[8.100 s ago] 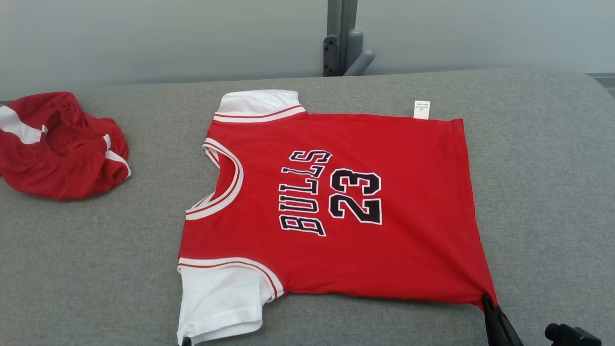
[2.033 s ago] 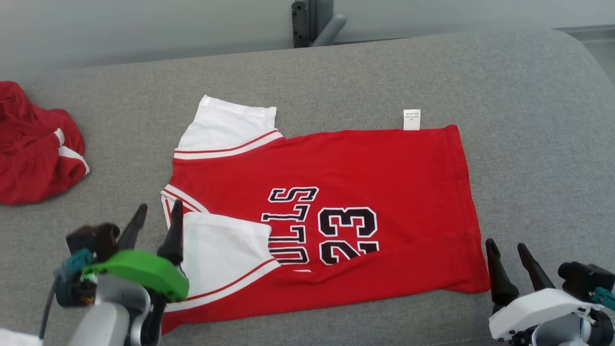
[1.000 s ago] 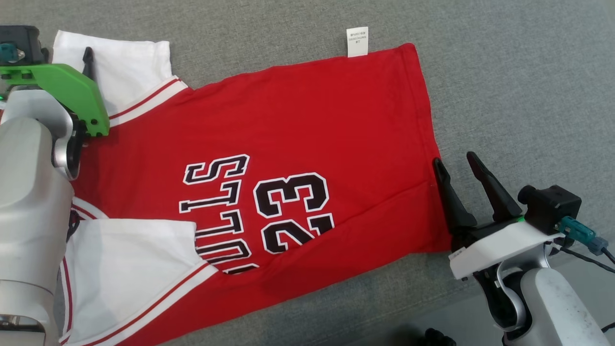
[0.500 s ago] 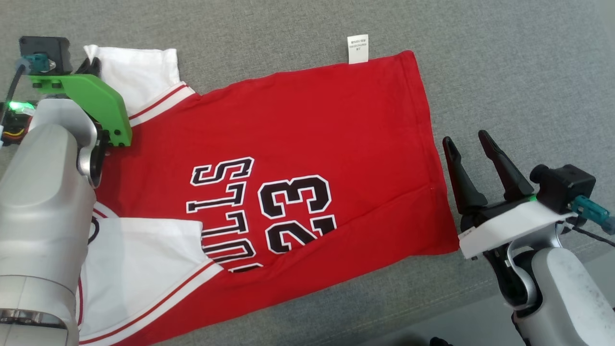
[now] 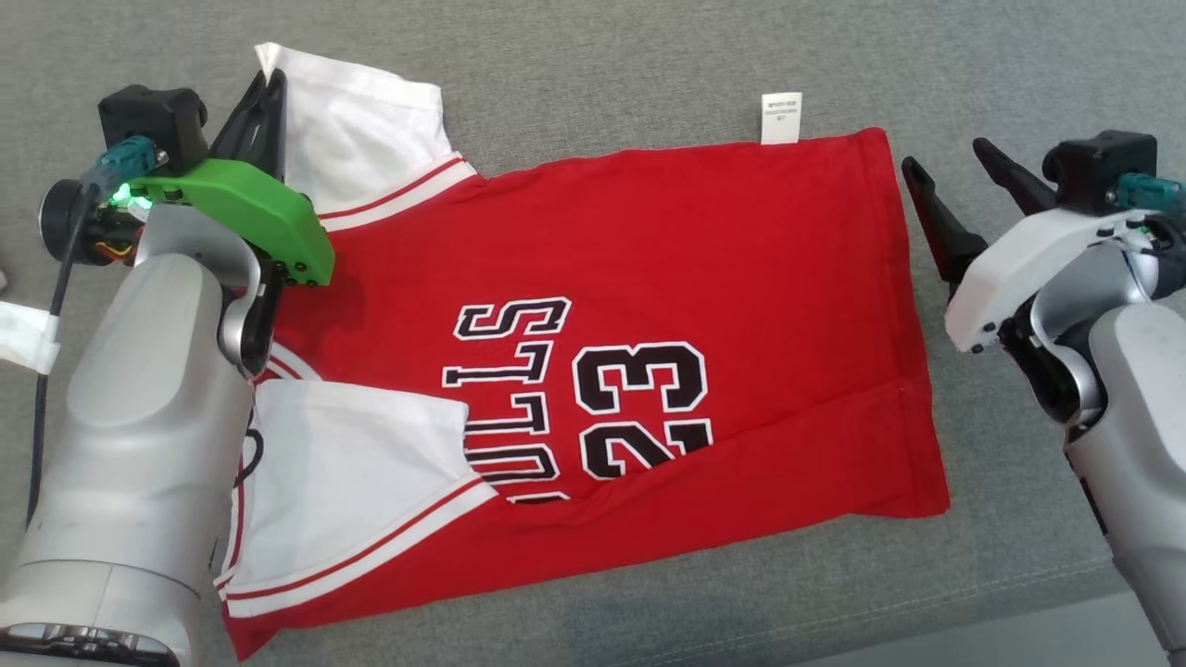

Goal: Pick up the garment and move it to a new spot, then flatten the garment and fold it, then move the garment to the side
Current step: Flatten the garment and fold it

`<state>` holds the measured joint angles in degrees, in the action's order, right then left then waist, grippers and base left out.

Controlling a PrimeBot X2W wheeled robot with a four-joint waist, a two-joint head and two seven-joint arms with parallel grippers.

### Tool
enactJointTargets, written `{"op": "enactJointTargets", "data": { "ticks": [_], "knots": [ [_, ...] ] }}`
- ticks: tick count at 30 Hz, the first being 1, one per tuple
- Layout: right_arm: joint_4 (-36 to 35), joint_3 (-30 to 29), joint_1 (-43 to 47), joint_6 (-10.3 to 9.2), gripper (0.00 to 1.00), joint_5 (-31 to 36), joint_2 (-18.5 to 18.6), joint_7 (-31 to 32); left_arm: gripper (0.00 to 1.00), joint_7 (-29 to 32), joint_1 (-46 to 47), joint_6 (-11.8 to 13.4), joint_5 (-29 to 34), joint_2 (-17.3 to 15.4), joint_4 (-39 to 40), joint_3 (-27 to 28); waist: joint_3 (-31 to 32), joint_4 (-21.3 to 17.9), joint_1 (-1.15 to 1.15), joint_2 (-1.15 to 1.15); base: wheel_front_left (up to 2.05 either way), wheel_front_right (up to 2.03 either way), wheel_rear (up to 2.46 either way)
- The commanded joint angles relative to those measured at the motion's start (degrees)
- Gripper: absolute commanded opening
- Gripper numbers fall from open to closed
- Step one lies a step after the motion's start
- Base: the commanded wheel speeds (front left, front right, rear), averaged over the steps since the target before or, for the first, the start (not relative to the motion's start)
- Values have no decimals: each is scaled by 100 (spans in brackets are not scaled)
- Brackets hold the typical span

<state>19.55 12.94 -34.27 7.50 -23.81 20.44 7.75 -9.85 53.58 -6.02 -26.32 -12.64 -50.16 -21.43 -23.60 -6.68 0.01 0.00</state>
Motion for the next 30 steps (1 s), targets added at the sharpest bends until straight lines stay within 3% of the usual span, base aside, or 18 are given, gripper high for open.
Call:
{"op": "enactJointTargets", "data": {
  "ticks": [1, 16, 17, 20, 23, 25, 27, 30],
  "knots": [
    [217, 64, -178, -2, 100, -43, 93, 109, 0, -52, -135, -5, -90, 31, 134, -2, -8, 241, -1, 0, 0, 0, 0],
    [1917, 684, -1329, -2, 100, -412, 319, 939, 0, 35, -611, 47, -203, 141, 1001, -144, -119, 692, -1, 0, 0, 0, 0],
    [1997, 723, -1368, -2, 96, -437, 330, 973, 0, 40, -626, 50, -211, 140, 1035, -151, -122, 705, -1, 0, 0, 0, 0],
    [2194, 893, -1419, -2, 55, -618, 283, 1220, 0, 69, -683, 60, -235, 124, 1132, -166, -108, 721, -1, 0, 0, 0, 0],
    [2247, 1026, -1493, -3, 30, -747, 331, 1254, 0, 95, -733, 86, -245, 97, 1204, -181, -82, 717, -1, 0, 0, 0, 0],
    [2275, 1112, -1529, -3, 19, -805, 363, 1216, 0, 109, -774, 96, -265, 84, 1244, -188, -59, 714, -1, 0, 0, 0, 0],
    [2287, 1174, -1568, -4, 0, -803, 403, 1050, 0, 97, -817, 113, -289, 72, 1291, -186, -33, 709, -1, 0, 0, 0, 0],
    [2316, 1196, -1616, -5, 0, -810, 416, 687, 0, 27, -903, 129, -312, 41, 1395, -159, 35, 696, -1, 0, 0, 0, 0]
  ]
}}
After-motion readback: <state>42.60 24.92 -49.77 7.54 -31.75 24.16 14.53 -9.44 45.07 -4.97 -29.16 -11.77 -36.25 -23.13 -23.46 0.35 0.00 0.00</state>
